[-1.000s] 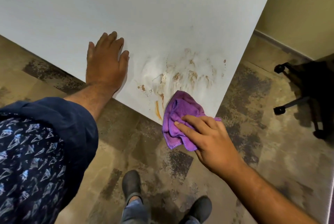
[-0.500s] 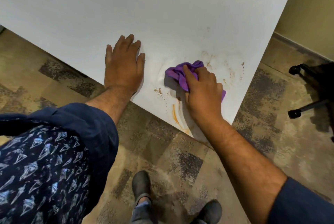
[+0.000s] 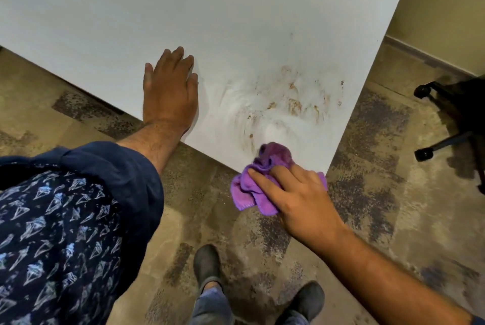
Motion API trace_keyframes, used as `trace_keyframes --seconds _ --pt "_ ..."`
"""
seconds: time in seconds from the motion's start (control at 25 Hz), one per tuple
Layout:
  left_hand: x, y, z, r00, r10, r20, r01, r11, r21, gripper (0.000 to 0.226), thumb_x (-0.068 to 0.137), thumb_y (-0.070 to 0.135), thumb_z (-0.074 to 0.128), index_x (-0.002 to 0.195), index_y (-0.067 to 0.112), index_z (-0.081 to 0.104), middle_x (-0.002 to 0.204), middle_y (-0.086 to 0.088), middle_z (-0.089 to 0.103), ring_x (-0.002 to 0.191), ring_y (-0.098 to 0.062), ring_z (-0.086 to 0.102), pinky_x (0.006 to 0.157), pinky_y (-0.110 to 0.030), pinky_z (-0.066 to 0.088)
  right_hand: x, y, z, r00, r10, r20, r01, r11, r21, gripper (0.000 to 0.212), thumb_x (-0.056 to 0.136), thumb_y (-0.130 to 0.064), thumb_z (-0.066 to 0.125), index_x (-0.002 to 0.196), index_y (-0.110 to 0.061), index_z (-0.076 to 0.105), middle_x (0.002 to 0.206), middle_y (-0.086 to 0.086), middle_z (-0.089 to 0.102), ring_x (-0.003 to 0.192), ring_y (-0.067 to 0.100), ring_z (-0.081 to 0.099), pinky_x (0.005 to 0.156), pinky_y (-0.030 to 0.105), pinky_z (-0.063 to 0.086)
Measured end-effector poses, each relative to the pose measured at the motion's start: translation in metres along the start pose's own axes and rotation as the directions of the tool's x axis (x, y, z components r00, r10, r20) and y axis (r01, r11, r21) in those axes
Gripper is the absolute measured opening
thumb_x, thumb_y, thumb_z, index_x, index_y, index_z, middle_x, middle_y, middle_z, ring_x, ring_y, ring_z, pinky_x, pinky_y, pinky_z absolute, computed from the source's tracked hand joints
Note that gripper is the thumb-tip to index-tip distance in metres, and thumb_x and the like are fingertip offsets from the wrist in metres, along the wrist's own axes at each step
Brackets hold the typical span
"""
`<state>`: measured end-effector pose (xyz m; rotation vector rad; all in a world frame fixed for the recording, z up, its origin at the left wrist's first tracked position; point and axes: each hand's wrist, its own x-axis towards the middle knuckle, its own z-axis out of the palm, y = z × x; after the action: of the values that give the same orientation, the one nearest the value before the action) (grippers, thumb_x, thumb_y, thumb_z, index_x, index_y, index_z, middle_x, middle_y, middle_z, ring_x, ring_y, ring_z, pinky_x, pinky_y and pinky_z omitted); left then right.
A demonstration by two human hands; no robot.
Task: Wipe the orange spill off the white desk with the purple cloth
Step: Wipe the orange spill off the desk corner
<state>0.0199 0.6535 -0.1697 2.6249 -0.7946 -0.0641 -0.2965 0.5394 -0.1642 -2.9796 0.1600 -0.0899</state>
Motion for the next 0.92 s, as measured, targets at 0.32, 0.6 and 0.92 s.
trace_keyframes --seconds 0.32,0.6,0.92 --pt "-0.001 0.000 0.001 1.000 0.003 -0.010 -0.003 1.000 -0.006 0.049 0.110 0.030 0.036 0.155 0.017 0.048 0.169 -0.002 0.037 0.161 -0.022 0.024 0.132 -0.050 0.005 0.013 0.089 -0.030 0.940 0.332 -0.074 -0.340 0.925 -0.168 0.058 0.092 -0.031 0.076 0.147 -0.024 0.057 0.122 0.012 0.067 0.100 0.031 0.063 0.079 0.042 0.049" --pt "-0.001 -0.001 0.002 1.000 0.005 -0.020 -0.005 1.000 0.002 0.048 0.111 0.031 0.038 0.156 0.016 0.048 0.170 -0.002 0.037 0.161 -0.022 0.024 0.132 -0.052 0.006 0.148 0.130 -0.021 0.783 0.586 -0.207 -0.596 0.803 0.018 0.047 0.101 -0.031 0.067 0.147 -0.022 0.059 0.137 0.015 0.062 0.118 0.040 0.059 0.095 0.049 0.047" --pt "0.001 -0.001 0.002 1.000 0.010 -0.019 -0.010 1.000 0.007 0.048 0.110 0.028 0.041 0.156 0.015 0.048 0.169 -0.004 0.038 0.161 -0.024 0.025 0.132 -0.052 0.007 0.140 0.036 -0.008 0.835 0.528 -0.153 -0.514 0.849 0.121 0.049 0.093 -0.009 0.062 0.141 -0.015 0.060 0.124 0.015 0.064 0.101 0.035 0.063 0.077 0.039 0.049"
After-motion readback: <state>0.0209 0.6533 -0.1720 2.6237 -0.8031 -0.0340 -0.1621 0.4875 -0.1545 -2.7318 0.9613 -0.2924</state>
